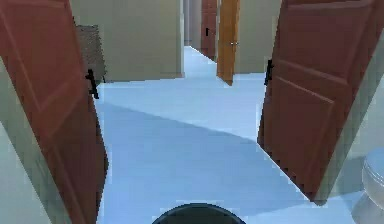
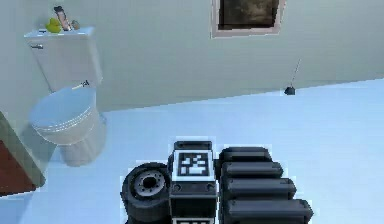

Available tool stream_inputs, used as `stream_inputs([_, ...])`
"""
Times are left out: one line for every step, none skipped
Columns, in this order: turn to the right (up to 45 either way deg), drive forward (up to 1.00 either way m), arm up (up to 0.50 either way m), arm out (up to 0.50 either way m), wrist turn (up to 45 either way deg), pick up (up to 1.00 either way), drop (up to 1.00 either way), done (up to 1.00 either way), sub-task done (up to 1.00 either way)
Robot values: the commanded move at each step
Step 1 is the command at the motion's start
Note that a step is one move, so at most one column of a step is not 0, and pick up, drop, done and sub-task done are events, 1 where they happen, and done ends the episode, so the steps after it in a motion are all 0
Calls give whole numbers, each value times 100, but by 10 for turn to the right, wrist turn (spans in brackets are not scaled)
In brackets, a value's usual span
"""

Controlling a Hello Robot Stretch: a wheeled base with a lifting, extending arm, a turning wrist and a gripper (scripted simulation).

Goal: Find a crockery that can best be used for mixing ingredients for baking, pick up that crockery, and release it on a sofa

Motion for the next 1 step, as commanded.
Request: stream_inputs([0,100,0,0,0,0,0,0,0])
